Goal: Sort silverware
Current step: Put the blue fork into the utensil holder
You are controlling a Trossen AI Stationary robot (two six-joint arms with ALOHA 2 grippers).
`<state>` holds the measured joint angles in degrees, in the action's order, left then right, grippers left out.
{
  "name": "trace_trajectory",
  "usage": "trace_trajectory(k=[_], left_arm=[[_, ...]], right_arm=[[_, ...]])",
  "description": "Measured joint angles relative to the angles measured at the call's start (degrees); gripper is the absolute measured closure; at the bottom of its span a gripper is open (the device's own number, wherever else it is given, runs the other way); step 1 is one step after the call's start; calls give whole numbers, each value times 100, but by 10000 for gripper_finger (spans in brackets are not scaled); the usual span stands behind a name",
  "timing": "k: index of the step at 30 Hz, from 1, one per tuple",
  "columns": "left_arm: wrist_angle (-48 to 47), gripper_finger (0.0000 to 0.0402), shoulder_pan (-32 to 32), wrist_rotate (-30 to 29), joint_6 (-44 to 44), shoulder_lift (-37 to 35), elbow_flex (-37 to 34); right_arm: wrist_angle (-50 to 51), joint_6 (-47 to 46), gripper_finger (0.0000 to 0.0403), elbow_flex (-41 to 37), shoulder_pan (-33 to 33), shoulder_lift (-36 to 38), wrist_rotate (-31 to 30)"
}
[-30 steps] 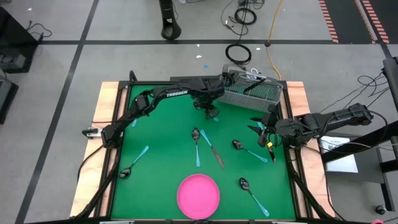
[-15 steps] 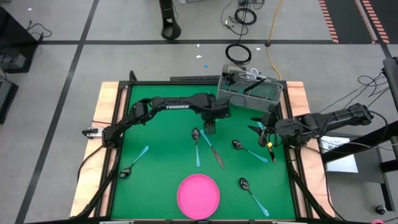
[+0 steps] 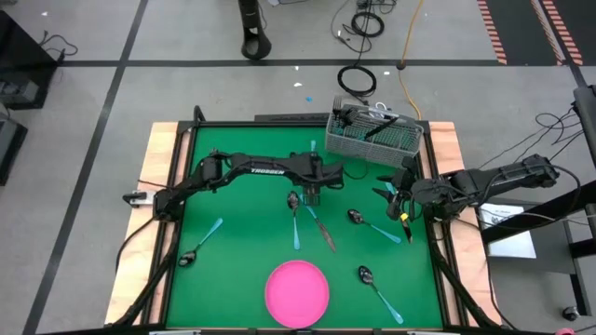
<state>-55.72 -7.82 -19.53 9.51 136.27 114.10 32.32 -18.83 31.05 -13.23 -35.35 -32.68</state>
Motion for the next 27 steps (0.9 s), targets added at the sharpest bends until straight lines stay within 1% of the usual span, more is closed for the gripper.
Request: trace_trajectory(k=[3,5,11,15,17,19,21,24,25,27], left_arm=[[108,215,3,-58,-3,0,-179],[313,215,9,-227,-6,-15,-295],[497,215,3,-488,-8,-15,-392],[522,222,3,-503,-7,-15,-395],[522,239,1,-497,-7,-13,-397],[522,268,3,-488,-7,-10,-397],[521,304,2,-479,-7,-4,-402],[476,370,-3,-556,-1,2,-404],[444,383,-3,-629,-1,2,-404],[398,387,-3,-691,1,-10,-398]], right_arm=[[28,-20,238,0,0,0,0],[28,-20,238,0,0,0,0],[17,-39,238,0,2,0,-24],[12,-42,238,0,1,-2,-29],[8,-42,238,0,0,-2,-29],[6,-44,238,0,1,-1,-29],[8,-44,238,0,0,-2,-28],[6,-44,238,0,2,-2,-26],[6,-48,238,0,1,-2,-26],[8,-73,238,0,0,-2,-26]])
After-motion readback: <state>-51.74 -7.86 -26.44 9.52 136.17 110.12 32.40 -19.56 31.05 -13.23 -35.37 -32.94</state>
